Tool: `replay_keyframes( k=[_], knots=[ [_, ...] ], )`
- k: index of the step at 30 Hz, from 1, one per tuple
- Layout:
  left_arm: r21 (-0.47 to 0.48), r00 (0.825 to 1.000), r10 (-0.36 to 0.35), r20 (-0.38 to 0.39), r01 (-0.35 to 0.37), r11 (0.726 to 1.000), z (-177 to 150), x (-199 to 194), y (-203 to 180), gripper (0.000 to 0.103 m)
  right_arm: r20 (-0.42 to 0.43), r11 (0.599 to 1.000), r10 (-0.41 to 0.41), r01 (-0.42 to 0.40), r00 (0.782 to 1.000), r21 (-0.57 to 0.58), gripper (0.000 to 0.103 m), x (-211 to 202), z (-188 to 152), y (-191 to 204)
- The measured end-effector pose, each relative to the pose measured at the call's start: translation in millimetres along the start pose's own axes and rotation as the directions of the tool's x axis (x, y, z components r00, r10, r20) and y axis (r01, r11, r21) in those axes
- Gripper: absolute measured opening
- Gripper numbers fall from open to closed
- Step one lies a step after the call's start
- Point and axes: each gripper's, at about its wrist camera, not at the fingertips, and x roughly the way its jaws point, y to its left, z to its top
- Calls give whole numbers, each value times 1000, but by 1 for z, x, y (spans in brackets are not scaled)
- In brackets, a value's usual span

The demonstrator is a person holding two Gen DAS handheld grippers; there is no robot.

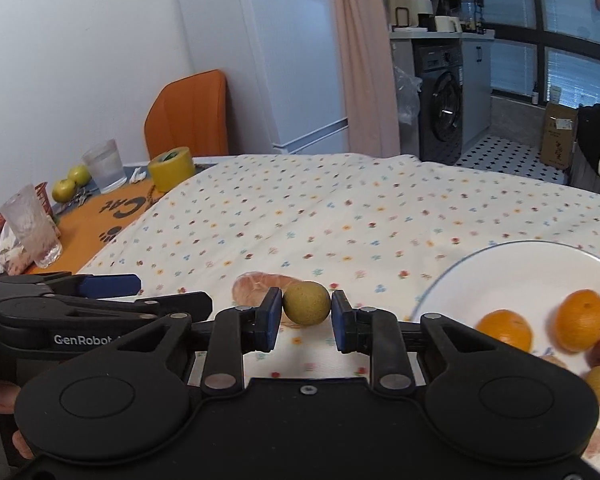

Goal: Organize fruits
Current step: 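Grasp the green round fruit with the right gripper while the left gripper grasps the pink pomelo segment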

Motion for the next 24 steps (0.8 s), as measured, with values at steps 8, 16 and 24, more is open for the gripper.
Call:
replay_keyframes(
  k=[8,16,24],
  knots=[
    [41,1000,-15,-16,15,999,4,14,-24,90,30,999,-19,19,999,30,25,-15,-1,-22],
    [72,999,-13,-32,16,997,7,29,-41,90,45,998,-40,37,998,58,25,-20,-4,-39],
    [105,999,6,-53,0,994,3,49,-57,90,54,995,-60,55,997,86,25,-26,-8,-57]
  ],
)
